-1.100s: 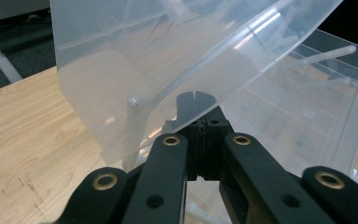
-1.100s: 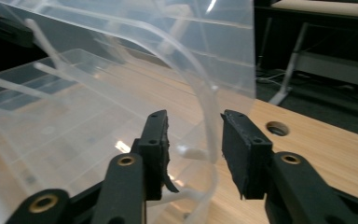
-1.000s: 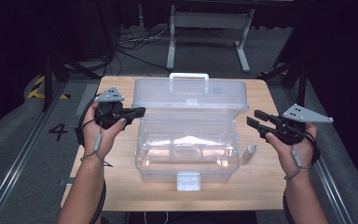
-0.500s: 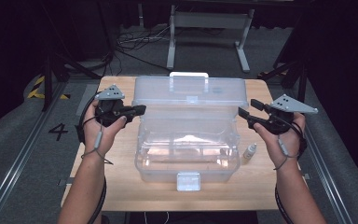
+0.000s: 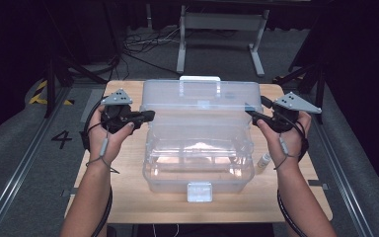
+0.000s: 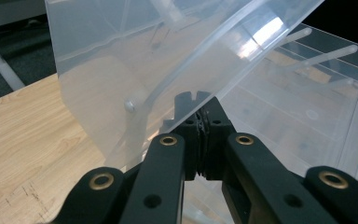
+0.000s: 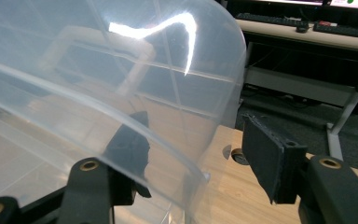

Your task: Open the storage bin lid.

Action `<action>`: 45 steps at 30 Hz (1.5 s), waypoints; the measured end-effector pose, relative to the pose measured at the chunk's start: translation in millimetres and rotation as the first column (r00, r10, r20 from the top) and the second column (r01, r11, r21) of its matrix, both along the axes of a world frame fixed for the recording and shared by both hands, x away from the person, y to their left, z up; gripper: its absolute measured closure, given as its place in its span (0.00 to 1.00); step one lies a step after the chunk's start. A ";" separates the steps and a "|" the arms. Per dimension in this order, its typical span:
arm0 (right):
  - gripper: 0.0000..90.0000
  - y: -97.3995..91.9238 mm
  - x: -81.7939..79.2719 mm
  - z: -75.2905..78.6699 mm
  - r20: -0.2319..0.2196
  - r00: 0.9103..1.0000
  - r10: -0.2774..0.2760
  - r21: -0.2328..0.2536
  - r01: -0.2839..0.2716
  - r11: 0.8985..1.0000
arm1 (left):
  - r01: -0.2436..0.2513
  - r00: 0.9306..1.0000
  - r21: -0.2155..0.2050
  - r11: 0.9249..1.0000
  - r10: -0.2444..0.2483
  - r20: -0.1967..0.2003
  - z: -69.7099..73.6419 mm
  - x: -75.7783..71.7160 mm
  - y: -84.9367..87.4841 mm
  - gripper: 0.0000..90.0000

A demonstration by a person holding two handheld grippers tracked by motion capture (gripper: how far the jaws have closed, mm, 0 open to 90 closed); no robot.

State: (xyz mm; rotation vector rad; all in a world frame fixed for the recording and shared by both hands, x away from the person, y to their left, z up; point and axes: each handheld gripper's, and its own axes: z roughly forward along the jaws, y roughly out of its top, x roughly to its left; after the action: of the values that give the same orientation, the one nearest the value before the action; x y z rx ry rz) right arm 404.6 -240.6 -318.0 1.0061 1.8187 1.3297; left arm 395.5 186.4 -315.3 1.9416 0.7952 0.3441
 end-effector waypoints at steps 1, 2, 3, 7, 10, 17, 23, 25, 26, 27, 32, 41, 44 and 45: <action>0.47 0.8 0.6 -0.4 0.003 1.000 -0.005 -0.001 0.005 1.000 | 0.000 1.000 0.002 1.000 0.000 0.001 0.0 -0.1 0.0 0.97; 0.48 1.4 1.2 -0.7 0.009 1.000 -0.010 -0.002 0.010 1.000 | 0.002 1.000 0.003 1.000 -0.002 0.001 0.0 -0.3 0.1 0.97; 0.50 2.1 1.8 -0.8 0.013 1.000 -0.012 0.001 0.012 1.000 | 0.001 1.000 0.002 1.000 -0.001 0.001 -0.2 -0.5 0.1 0.97; 0.55 3.0 2.6 -0.7 0.025 0.999 -0.022 -0.007 0.022 1.000 | 0.003 1.000 0.004 1.000 -0.003 -0.001 -0.2 -0.9 0.1 0.97; 0.60 3.6 1.9 -0.7 0.033 0.999 -0.023 -0.006 0.023 1.000 | 0.006 1.000 0.004 1.000 -0.006 -0.001 -0.5 -1.7 -0.8 0.97; 0.72 1.5 -1.2 -1.8 0.037 0.998 -0.047 -0.004 0.048 0.999 | 0.002 1.000 0.015 1.000 -0.002 -0.001 -0.9 -2.1 -1.1 0.93; 0.78 -2.2 -3.2 1.3 0.039 0.998 -0.043 0.004 0.043 0.999 | 0.017 1.000 0.018 1.000 -0.016 -0.023 -0.8 -4.9 -1.7 0.81; 0.80 -3.0 -3.3 2.9 0.040 0.998 -0.044 0.008 0.044 0.999 | 0.018 0.999 0.025 1.000 -0.018 -0.033 -1.3 -5.6 -1.3 0.79; 0.80 -3.2 -3.2 3.7 0.038 0.998 -0.043 0.012 0.043 0.999 | 0.020 0.999 0.025 0.999 -0.019 -0.037 -1.6 -6.0 -1.0 0.78; 0.81 -3.5 -3.0 4.4 0.036 0.998 -0.043 0.013 0.042 0.999 | 0.018 0.999 0.028 0.999 -0.017 -0.036 -2.0 -6.5 -0.5 0.78; 0.81 -4.5 0.0 6.6 0.022 0.999 -0.041 0.014 0.040 0.999 | 0.010 0.999 0.032 0.999 -0.008 -0.041 -2.7 -10.3 2.8 0.76; 0.82 -6.3 8.3 9.9 -0.005 1.000 -0.030 0.013 0.030 0.999 | 0.048 0.997 0.041 0.998 -0.045 -0.057 -3.2 -20.1 7.9 0.65; 0.82 -7.3 12.0 11.2 -0.018 1.000 -0.023 0.013 0.023 1.000 | 0.076 0.996 0.049 0.996 -0.074 -0.054 -1.4 -26.3 9.3 0.64; 0.82 -7.7 13.1 11.6 -0.024 0.999 -0.021 0.013 0.022 1.000 | 0.087 0.995 0.055 0.995 -0.084 -0.056 -1.2 -29.0 9.1 0.64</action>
State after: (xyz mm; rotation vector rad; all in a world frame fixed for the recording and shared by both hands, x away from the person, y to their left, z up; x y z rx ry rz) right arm 417.7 -248.2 -306.4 1.0495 1.8136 1.3241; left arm 366.5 195.4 -316.6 2.0390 0.7410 0.2669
